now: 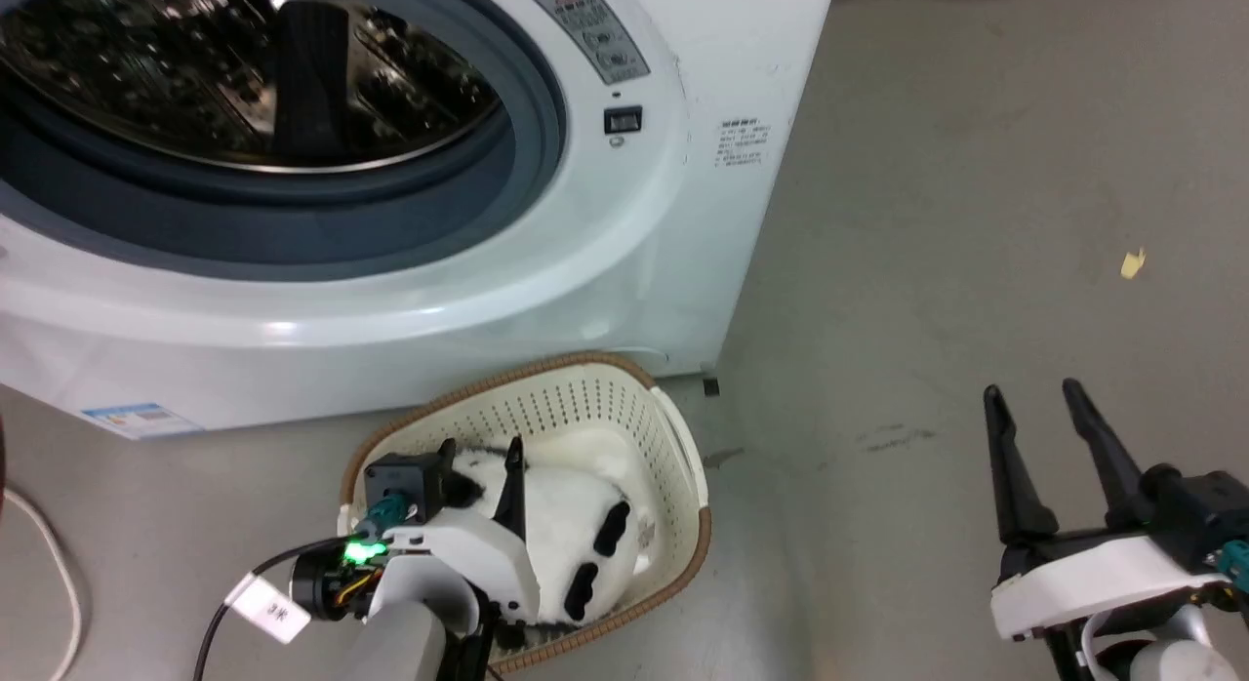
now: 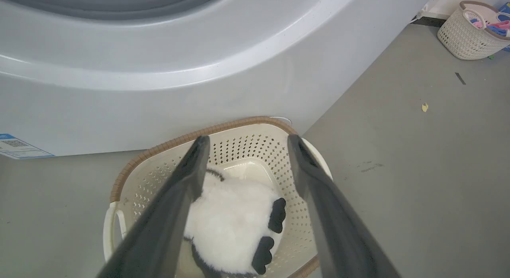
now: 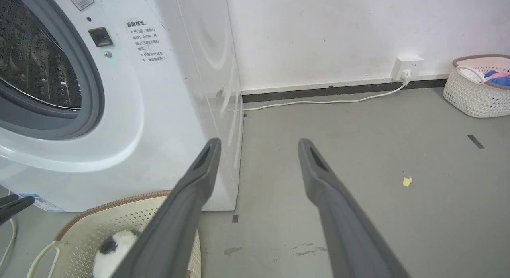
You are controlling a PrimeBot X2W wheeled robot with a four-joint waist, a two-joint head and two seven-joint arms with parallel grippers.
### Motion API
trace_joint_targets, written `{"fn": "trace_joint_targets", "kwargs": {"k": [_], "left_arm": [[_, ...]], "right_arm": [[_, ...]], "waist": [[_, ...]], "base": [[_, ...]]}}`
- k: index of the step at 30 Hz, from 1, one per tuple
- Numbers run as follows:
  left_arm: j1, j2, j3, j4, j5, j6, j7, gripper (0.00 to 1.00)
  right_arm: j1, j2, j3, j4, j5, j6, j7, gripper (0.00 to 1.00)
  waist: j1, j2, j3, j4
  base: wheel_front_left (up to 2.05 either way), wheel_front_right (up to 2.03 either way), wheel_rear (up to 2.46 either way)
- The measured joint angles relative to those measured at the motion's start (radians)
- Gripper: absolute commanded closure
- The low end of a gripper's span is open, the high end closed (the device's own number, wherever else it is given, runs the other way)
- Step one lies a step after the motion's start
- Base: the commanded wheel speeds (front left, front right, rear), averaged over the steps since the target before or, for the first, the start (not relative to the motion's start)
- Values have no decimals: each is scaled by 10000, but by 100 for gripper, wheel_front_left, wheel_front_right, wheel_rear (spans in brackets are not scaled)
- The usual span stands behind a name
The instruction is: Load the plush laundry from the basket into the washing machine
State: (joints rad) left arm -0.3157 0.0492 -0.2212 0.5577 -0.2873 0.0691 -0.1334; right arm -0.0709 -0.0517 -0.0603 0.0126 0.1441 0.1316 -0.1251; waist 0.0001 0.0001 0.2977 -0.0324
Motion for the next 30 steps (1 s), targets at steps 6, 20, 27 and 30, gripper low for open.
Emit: {"fn": "trace_joint_targets", "kwargs": {"k": [6,20,27,30], "left_arm": [[-631,-4,-336,932,-412,316,184,0],[-2215,-8,-1158,2759,-1722,732,1407,0],[-2830,-13,-1680,3340,-2395,955,1609,0],[-3078,-10,-1956,3547,-2669,1076,1639,0]], "right_arm": [[-141,0,-198,-290,140,0,-15,0],[-566,0,-648,-840,334,0,-105,0],[-616,0,-940,-1183,395,0,-167,0],[-620,0,-1045,-1377,395,0,-176,0]], "waist": [[0,0,634,-42],[1,0,2328,-63],[0,0,3133,-48],[0,0,3472,-34]], "base": [[0,0,0],[0,0,0],[0,0,0],[0,0,0]]}}
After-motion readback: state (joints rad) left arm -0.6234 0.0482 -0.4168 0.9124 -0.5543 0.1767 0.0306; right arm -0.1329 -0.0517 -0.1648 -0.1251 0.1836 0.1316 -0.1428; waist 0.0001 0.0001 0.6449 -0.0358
